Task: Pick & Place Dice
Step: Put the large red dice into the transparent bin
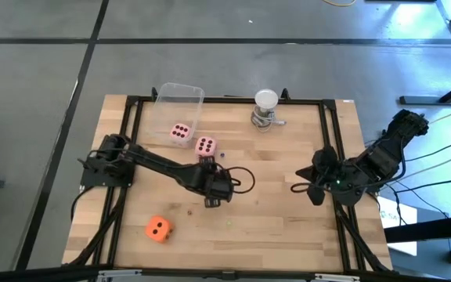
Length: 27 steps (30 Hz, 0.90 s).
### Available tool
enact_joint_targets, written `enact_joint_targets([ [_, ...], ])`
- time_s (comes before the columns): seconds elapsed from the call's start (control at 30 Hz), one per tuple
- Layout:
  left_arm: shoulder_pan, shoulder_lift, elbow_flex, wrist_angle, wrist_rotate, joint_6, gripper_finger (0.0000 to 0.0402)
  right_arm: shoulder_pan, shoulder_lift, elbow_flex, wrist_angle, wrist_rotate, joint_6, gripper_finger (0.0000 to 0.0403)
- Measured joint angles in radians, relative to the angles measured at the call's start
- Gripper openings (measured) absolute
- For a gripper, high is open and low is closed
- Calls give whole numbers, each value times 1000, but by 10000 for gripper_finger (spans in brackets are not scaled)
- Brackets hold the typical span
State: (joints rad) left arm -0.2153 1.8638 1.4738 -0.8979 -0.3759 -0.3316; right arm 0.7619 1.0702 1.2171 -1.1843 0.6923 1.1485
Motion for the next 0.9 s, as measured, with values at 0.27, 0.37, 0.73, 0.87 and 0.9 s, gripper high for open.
enact_joint_targets([
  [0.27, -25, 85, 5, -23, -44, -46, 300, 1, 0, 0, -6, 0, -4, 0],
  [0.37, -34, 131, 5, -62, -35, -47, 300, 1, 0, 0, -7, 0, -4, 0],
  [0.73, -63, 220, 8, -124, -49, -47, 272, 3, 0, 0, -8, 0, -4, 0],
  [0.87, -55, 220, 6, -124, -55, -51, 213, 15, 0, 0, -8, 0, -4, 0],
  [0.9, -54, 220, 6, -123, -56, -52, 191, 19, 0, 0, -7, 1, -4, 0],
])
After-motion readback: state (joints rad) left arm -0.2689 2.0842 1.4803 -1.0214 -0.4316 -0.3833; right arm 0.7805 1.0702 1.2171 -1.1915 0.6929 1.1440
